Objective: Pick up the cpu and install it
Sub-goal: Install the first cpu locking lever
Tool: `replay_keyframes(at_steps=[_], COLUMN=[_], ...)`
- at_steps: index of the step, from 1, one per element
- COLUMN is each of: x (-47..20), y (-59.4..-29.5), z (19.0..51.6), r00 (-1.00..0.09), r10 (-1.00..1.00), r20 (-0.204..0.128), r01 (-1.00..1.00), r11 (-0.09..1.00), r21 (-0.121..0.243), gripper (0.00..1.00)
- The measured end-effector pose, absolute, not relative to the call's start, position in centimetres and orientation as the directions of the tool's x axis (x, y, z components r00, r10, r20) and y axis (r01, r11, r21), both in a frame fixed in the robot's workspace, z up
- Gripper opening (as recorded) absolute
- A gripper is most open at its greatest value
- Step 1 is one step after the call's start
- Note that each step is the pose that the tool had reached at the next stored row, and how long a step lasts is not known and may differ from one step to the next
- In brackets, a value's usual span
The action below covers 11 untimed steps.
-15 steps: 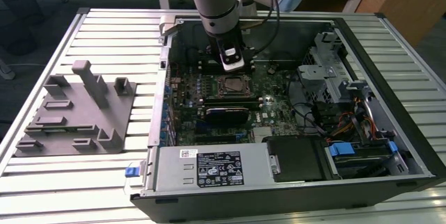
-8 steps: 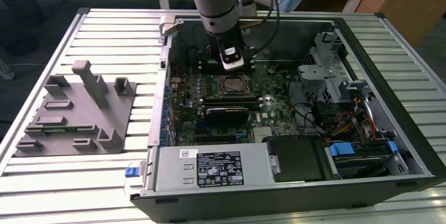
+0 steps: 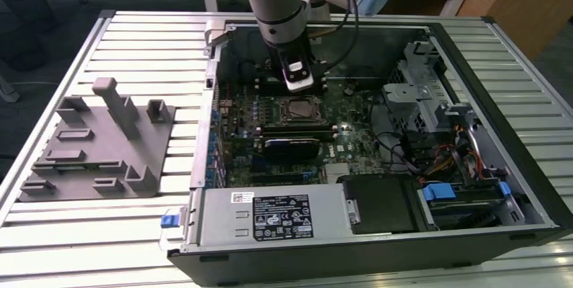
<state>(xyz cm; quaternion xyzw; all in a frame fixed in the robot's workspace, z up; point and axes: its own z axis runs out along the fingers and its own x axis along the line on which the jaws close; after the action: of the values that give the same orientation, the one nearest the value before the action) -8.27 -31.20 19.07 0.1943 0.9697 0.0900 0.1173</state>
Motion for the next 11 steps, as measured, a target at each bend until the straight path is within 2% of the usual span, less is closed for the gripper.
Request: replay_keyframes(at_steps=[11], x=[-8.26], y=[-31.20], z=[18.84], r00=[-0.897], r10=[0.397], r20=[-0.195], r01=[0.356], r11=[0.909], r21=[0.216], gripper=[0.11])
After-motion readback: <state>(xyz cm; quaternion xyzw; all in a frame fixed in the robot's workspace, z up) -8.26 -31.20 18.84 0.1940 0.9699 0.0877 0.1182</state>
